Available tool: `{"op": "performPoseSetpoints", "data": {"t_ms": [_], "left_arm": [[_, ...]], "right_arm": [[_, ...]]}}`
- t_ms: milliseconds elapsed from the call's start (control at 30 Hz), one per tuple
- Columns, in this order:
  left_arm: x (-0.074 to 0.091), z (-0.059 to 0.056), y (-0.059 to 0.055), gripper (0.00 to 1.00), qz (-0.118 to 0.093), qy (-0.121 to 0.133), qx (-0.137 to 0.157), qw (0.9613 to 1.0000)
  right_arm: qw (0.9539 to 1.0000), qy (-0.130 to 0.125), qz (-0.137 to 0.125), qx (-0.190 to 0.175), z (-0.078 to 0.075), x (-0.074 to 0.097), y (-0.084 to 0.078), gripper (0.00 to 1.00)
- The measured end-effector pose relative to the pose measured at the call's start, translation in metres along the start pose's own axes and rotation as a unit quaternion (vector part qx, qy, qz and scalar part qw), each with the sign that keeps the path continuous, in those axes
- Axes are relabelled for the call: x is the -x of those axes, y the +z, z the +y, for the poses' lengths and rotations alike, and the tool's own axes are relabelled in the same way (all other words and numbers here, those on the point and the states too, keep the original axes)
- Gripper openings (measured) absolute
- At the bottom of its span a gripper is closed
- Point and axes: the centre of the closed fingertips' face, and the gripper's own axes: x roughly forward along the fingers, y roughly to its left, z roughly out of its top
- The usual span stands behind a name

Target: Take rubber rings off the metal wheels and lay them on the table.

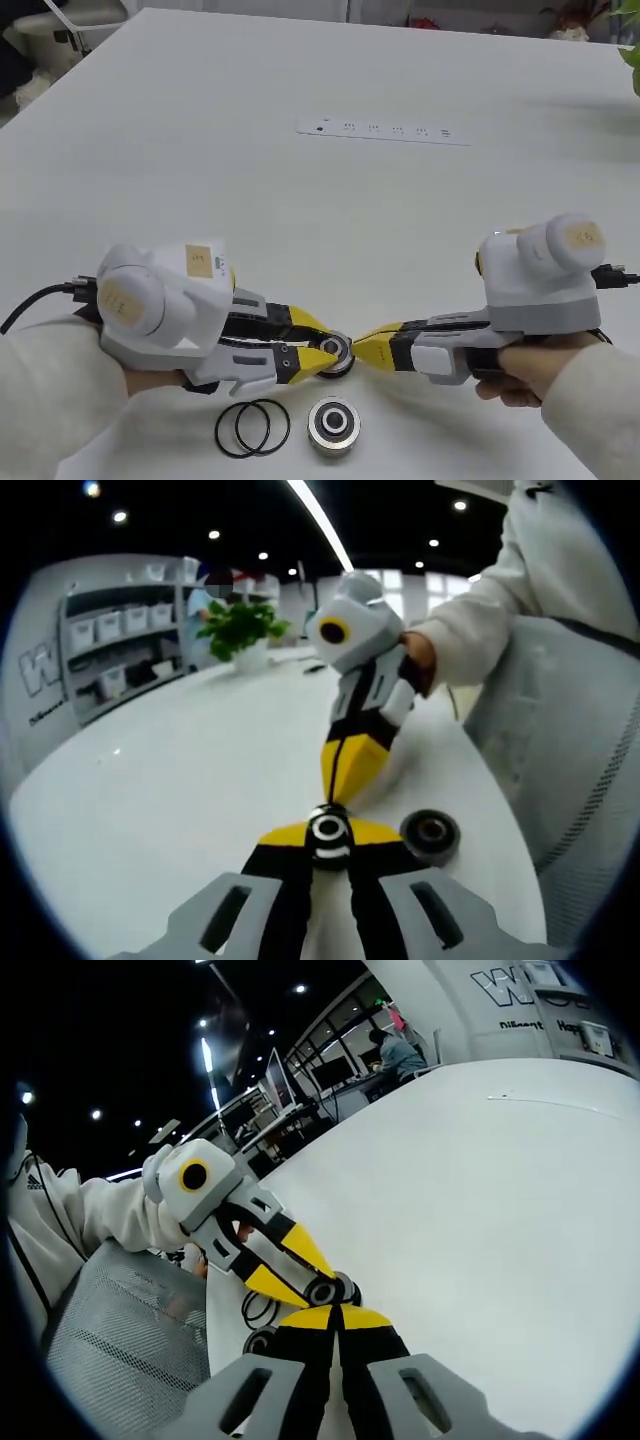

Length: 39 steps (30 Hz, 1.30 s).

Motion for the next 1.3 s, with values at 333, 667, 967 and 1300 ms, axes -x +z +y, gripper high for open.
{"op": "performPoseSetpoints", "data": {"t_ms": [333, 667, 967, 1300], "left_arm": [[0.000, 0.000, 0.001, 0.14, 0.001, 0.000, -0.001, 1.0000], [-0.001, 0.000, 0.001, 0.14, 0.001, 0.000, -0.001, 1.0000], [-0.001, 0.000, 0.000, 0.14, 0.001, 0.001, 0.000, 1.0000], [-0.001, 0.001, 0.000, 0.14, 0.001, 0.002, 0.007, 1.0000]], "right_arm": [[1.0000, 0.001, 0.000, 0.005, 0.002, -0.001, 0.001, 0.00], [0.9997, -0.001, 0.005, 0.023, 0.003, -0.002, 0.002, 0.00], [0.9995, 0.001, 0.006, 0.030, 0.006, -0.003, 0.003, 0.00], [0.9991, 0.007, -0.002, 0.042, 0.011, -0.005, 0.010, 0.00]]}}
